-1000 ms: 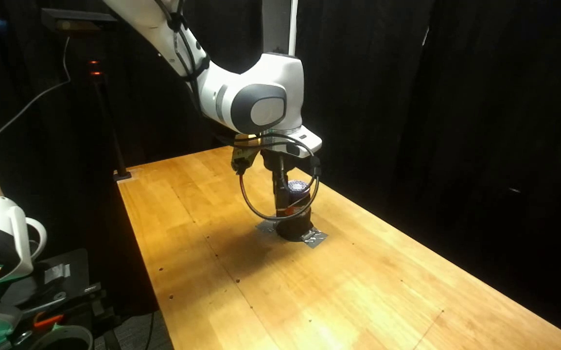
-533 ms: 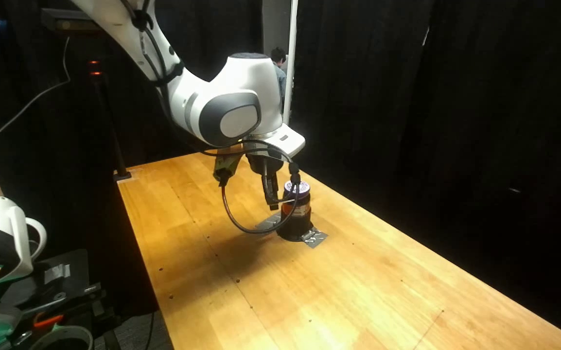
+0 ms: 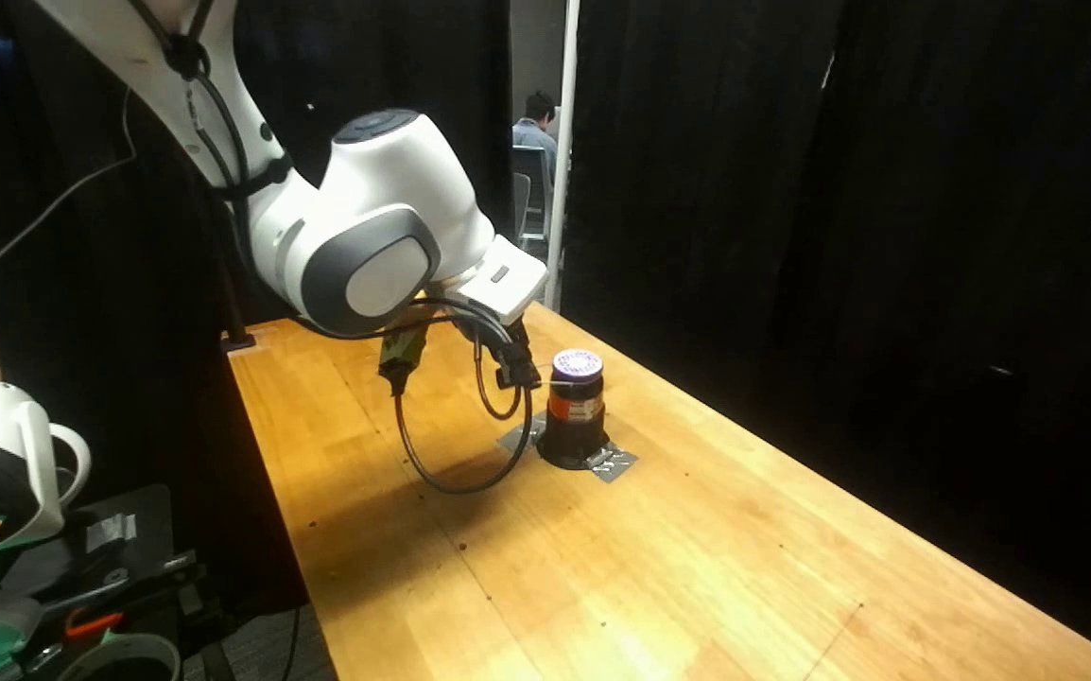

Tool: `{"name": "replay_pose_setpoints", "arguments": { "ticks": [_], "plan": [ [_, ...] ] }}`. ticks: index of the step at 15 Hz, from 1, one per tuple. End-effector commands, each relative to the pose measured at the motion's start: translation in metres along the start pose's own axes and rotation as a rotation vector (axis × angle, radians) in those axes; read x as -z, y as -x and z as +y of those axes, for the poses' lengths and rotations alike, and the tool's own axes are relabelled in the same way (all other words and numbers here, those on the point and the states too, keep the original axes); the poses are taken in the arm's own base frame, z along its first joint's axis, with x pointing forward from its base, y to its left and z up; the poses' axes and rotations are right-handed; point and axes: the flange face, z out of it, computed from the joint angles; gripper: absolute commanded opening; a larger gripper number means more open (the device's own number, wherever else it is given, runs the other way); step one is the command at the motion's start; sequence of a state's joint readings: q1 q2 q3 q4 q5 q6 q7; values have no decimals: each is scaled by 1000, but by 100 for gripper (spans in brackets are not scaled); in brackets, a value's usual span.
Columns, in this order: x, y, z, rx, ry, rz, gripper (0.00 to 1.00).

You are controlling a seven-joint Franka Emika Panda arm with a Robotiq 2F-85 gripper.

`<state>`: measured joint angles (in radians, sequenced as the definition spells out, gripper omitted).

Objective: Put the elastic around the bottle

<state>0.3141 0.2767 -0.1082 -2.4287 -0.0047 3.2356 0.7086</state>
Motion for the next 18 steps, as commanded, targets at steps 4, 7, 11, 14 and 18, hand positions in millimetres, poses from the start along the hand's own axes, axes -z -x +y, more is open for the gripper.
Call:
{"name": "replay_pose_setpoints", "arguments": {
  "ticks": [4, 7, 11, 14, 18],
  "plan": [
    [16, 26, 24, -39, -98, 192, 9],
    [19, 39, 25, -54, -135, 237, 9],
    [22, 57, 19, -112, -227, 290, 9],
    [24, 63, 24, -128, -287, 359, 9],
    [21, 69, 33, -156, -294, 363, 34]
  ]
}}
